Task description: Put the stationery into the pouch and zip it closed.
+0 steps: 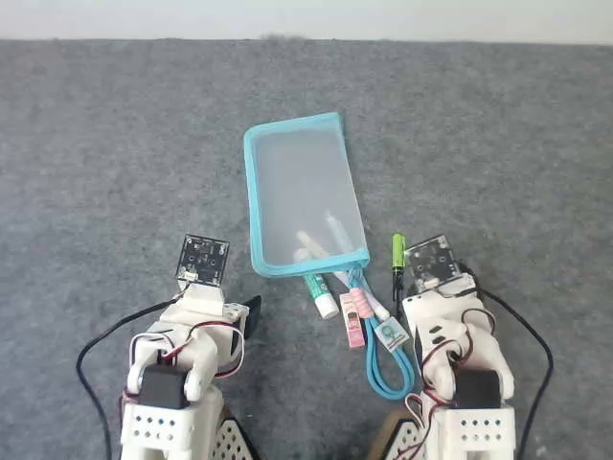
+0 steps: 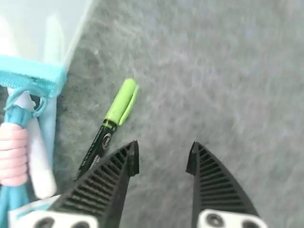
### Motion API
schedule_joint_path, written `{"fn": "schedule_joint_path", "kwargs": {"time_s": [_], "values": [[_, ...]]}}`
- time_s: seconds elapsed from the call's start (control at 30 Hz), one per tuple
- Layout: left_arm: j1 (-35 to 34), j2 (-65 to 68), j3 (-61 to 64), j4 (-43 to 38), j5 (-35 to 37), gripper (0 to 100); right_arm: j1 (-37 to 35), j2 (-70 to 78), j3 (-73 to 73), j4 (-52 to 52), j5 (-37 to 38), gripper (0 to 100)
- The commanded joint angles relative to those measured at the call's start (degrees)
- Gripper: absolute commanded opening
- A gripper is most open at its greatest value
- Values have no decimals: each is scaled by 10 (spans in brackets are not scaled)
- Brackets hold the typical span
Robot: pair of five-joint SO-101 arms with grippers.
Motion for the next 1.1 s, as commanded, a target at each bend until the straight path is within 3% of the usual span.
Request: {"fn": "schedule_joint_path", "kwargs": {"time_s": [0.0, 0.23, 0.5, 0.67, 0.83, 1.07], "values": [[-3, -12, -4, 3, -4, 222, 6, -10, -26, -19, 37, 177], [-3, -12, -4, 3, -4, 222, 8, 45, -178, 58, 2, 177], [-3, -12, -4, 3, -4, 222, -146, 424, -388, 93, -11, 178], [-3, -12, -4, 3, -4, 222, -233, 643, -505, 95, -113, 180], [-3, -12, -4, 3, -4, 222, -262, 785, -551, 73, -129, 180], [-3, -12, -4, 3, -4, 222, -277, 851, -549, 47, -166, 181]]}}
